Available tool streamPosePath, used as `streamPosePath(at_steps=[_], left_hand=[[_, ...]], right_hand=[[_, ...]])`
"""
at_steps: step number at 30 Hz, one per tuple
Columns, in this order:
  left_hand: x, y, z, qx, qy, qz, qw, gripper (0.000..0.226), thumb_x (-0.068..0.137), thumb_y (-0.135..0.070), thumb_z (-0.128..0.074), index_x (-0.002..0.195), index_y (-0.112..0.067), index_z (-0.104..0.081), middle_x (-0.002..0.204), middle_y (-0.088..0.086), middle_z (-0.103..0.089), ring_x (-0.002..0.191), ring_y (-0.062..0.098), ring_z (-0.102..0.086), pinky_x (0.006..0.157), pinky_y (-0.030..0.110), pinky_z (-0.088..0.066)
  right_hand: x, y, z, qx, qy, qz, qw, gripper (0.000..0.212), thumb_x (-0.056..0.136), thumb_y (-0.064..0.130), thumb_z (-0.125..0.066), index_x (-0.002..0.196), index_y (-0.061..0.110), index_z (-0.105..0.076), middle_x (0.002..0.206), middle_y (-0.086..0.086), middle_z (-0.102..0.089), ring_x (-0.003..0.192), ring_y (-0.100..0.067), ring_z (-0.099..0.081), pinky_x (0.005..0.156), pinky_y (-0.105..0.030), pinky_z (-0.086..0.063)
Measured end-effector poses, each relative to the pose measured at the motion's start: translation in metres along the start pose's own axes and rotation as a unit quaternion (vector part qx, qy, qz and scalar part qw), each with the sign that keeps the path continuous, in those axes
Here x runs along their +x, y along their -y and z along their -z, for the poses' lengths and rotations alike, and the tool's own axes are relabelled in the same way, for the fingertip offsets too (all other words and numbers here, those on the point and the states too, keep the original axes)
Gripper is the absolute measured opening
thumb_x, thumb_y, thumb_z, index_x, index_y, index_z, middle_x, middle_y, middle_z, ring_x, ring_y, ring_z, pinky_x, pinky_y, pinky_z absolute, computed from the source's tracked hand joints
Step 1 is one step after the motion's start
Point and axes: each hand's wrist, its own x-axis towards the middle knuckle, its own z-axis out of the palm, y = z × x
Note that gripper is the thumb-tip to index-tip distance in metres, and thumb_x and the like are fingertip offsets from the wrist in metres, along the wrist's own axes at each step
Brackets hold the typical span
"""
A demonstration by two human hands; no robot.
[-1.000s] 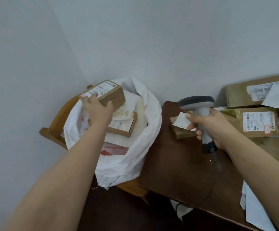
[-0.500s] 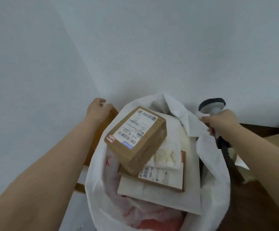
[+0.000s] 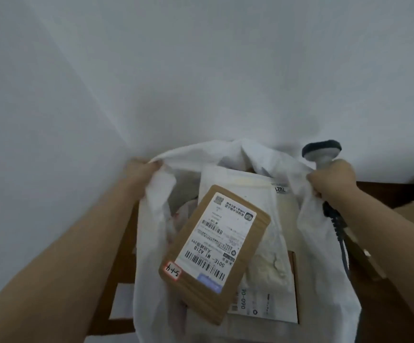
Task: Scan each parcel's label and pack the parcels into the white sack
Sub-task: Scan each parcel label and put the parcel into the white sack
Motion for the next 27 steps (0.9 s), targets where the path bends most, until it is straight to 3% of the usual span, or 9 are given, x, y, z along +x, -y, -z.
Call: streamPosePath(at_steps=[3,6,8,11,14,16,19,25,27], left_hand=[[0.000,-0.074,0.034,0.031,-0.095,-0.118,0.988,0.011,0.087,-0.021,-0.070,0.087,-0.010,-0.070,0.074,0.010,-0.057,0.054,0.015,-0.052,0.059,0.027,-0.044],[-0.004,-0.104,0.057,0.064,-0.177,-0.186,0.964,0.012,0.087,-0.021,-0.067,0.079,-0.012,-0.067,0.068,0.008,-0.047,0.042,0.007,-0.041,0.043,0.019,-0.035],[-0.005,-0.087,0.059,0.116,-0.196,-0.188,0.955,0.024,0.090,-0.025,-0.062,0.072,-0.010,-0.063,0.067,0.010,-0.046,0.056,0.018,-0.044,0.049,0.027,-0.034],[-0.016,-0.036,0.036,0.245,-0.089,-0.119,0.958,0.040,0.097,-0.034,-0.056,0.086,0.003,-0.067,0.090,0.027,-0.064,0.086,0.035,-0.061,0.067,0.033,-0.042],[-0.024,-0.032,0.038,0.244,-0.097,-0.131,0.956,0.033,0.098,-0.028,-0.055,0.094,0.000,-0.072,0.109,0.027,-0.067,0.104,0.039,-0.061,0.076,0.032,-0.040],[-0.019,-0.049,0.051,0.240,-0.151,-0.172,0.944,0.029,0.098,-0.024,-0.054,0.105,-0.003,-0.073,0.112,0.023,-0.068,0.107,0.037,-0.061,0.084,0.032,-0.042],[-0.015,-0.054,0.057,0.248,-0.185,-0.176,0.935,0.032,0.101,-0.026,-0.049,0.102,-0.002,-0.071,0.105,0.024,-0.067,0.101,0.039,-0.060,0.080,0.034,-0.041],[-0.028,-0.038,0.053,0.295,-0.189,-0.153,0.924,0.031,0.100,-0.028,-0.049,0.116,-0.012,-0.070,0.118,0.019,-0.064,0.106,0.039,-0.059,0.085,0.036,-0.043],[-0.038,-0.043,0.043,0.327,-0.208,-0.131,0.913,0.034,0.100,-0.030,-0.048,0.129,-0.016,-0.060,0.131,0.019,-0.051,0.114,0.039,-0.053,0.089,0.041,-0.042]], right_hand=[[0.003,0.054,0.032,0.102,-0.055,0.071,0.991,0.008,0.079,0.002,-0.058,0.082,0.004,-0.051,0.074,-0.016,-0.054,0.068,-0.030,-0.058,0.062,-0.036,-0.048],[0.007,0.092,0.058,0.173,-0.098,0.101,0.975,0.022,0.075,0.003,-0.057,0.097,0.004,-0.057,0.082,-0.016,-0.056,0.067,-0.029,-0.059,0.060,-0.037,-0.050],[0.006,0.095,0.061,0.188,-0.102,0.098,0.972,0.022,0.073,0.005,-0.058,0.095,0.006,-0.057,0.082,-0.017,-0.057,0.064,-0.028,-0.058,0.055,-0.034,-0.050],[-0.008,0.065,0.038,0.124,-0.023,0.047,0.991,0.013,0.080,0.003,-0.061,0.092,0.000,-0.059,0.068,-0.018,-0.057,0.050,-0.026,-0.054,0.041,-0.024,-0.045],[-0.021,0.046,0.027,0.095,0.010,0.025,0.995,0.009,0.083,0.000,-0.062,0.091,0.000,-0.057,0.068,-0.018,-0.055,0.049,-0.025,-0.052,0.042,-0.025,-0.042],[-0.013,0.054,0.037,0.111,-0.029,0.054,0.992,0.012,0.083,0.002,-0.063,0.093,0.001,-0.058,0.076,-0.019,-0.057,0.052,-0.026,-0.054,0.045,-0.026,-0.044],[-0.004,0.067,0.051,0.157,-0.067,0.085,0.982,0.011,0.079,0.004,-0.063,0.082,0.006,-0.053,0.076,-0.018,-0.056,0.058,-0.028,-0.056,0.056,-0.035,-0.049],[-0.014,0.039,0.049,0.136,-0.045,0.067,0.988,0.023,0.083,0.011,-0.068,0.072,0.007,-0.048,0.064,-0.013,-0.052,0.047,-0.024,-0.051,0.050,-0.029,-0.045],[-0.019,0.033,0.056,0.142,-0.042,0.072,0.986,0.031,0.082,0.017,-0.072,0.067,0.009,-0.046,0.061,-0.011,-0.052,0.049,-0.024,-0.051,0.053,-0.031,-0.047]])
